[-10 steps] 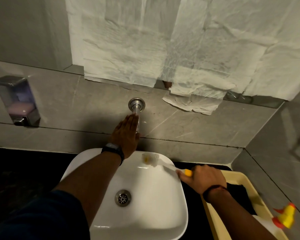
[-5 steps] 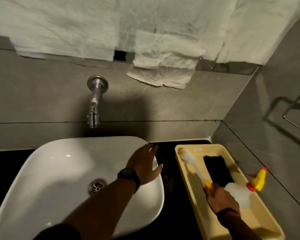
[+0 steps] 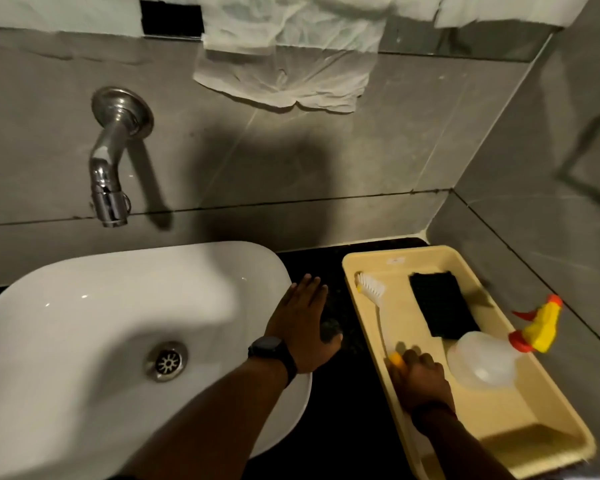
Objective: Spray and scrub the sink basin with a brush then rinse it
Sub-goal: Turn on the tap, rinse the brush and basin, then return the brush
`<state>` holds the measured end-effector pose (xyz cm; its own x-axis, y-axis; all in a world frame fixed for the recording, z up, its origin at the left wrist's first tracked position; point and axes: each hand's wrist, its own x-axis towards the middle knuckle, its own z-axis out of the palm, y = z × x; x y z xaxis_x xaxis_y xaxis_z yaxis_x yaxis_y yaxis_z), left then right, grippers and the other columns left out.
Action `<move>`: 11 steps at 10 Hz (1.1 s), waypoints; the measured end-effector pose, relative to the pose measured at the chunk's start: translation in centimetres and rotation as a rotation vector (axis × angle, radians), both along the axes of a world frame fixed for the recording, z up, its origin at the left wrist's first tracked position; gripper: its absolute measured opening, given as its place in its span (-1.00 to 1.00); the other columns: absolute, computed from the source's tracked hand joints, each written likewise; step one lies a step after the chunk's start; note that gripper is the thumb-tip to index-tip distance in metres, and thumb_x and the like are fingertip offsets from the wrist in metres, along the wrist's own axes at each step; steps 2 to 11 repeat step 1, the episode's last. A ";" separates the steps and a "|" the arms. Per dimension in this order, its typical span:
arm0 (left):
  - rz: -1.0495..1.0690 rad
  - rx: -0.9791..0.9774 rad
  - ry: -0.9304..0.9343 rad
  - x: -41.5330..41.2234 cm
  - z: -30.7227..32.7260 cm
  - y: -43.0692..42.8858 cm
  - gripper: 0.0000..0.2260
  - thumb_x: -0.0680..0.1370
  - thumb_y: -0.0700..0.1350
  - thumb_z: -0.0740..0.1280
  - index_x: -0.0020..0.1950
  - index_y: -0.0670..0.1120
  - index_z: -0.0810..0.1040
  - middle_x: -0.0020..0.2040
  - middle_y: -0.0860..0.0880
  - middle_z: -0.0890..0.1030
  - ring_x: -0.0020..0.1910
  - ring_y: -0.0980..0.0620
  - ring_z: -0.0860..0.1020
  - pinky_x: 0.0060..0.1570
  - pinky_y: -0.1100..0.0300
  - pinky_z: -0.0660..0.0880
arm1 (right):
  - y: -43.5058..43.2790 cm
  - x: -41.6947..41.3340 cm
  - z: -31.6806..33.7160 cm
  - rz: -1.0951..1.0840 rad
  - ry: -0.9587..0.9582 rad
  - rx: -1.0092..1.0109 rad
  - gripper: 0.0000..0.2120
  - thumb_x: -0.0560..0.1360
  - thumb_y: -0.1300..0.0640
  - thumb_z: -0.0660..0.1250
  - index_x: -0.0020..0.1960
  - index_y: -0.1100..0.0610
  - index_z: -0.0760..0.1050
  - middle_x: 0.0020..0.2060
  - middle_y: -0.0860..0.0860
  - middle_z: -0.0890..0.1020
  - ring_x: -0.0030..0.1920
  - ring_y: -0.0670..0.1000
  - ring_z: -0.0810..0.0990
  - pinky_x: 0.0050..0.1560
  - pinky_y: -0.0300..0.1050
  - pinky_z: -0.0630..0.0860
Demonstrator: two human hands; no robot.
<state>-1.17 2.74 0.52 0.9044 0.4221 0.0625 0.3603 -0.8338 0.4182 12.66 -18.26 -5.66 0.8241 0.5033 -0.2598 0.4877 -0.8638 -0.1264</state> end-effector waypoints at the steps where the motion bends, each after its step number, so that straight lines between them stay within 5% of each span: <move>1: -0.026 -0.023 0.021 -0.4 0.5 0.0 -0.17 0.42 0.31 0.20 0.50 -0.04 -0.10 0.57 -0.05 -0.08 0.52 0.02 -0.18 0.46 0.12 -0.23 | 0.2 0.1 -0.2 -0.009 0.013 -0.002 -0.47 0.57 -0.20 0.11 0.36 0.15 0.30 0.23 0.18 0.47 0.16 0.21 0.44 0.10 0.07 0.47; 11: -0.026 -0.023 0.021 -0.4 0.5 0.0 -0.17 0.42 0.31 0.20 0.50 -0.04 -0.10 0.57 -0.05 -0.08 0.52 0.02 -0.18 0.46 0.12 -0.23 | 0.2 0.1 -0.2 -0.009 0.013 -0.002 -0.47 0.57 -0.20 0.11 0.36 0.15 0.30 0.23 0.18 0.47 0.16 0.21 0.44 0.10 0.07 0.47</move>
